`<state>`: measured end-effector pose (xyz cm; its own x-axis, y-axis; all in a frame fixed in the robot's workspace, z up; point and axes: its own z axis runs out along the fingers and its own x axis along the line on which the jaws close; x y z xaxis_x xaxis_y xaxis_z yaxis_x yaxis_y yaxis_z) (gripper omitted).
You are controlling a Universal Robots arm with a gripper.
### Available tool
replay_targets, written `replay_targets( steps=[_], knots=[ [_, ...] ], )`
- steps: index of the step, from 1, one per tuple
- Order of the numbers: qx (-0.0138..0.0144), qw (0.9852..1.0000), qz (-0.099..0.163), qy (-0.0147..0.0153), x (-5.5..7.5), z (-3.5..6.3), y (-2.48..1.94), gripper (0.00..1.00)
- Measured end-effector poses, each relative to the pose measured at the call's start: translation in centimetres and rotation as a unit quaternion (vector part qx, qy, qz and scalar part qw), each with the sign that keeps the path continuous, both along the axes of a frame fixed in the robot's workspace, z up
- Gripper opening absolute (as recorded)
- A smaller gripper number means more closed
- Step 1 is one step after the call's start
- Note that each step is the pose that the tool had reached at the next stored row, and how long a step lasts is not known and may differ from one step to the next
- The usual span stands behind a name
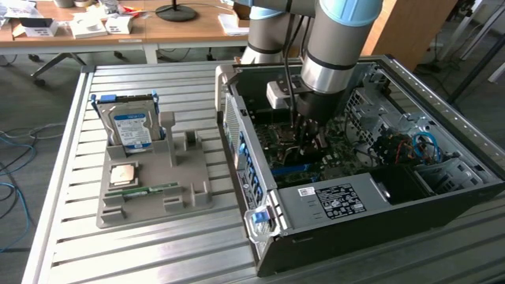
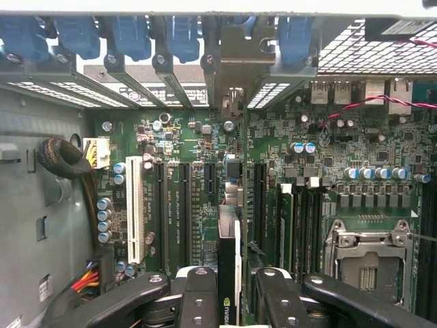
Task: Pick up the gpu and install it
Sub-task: 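Insert the gpu into the slot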
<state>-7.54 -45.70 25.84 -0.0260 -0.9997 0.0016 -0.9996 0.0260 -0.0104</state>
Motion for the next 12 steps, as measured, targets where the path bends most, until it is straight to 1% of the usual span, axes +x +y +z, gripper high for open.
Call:
replay_targets(
  steps=[5, 9, 12],
  knots=[
    [-0.0002, 1.0, 0.0, 0.0001, 0.0, -0.1, -0.01, 0.26],
    [0.0002, 1.0, 0.0, -0.0001, 0.0, -0.19, 0.0, 0.26],
    [-0.0002, 1.0, 0.0, 0.0, 0.0, -0.28, -0.01, 0.26]
  ],
)
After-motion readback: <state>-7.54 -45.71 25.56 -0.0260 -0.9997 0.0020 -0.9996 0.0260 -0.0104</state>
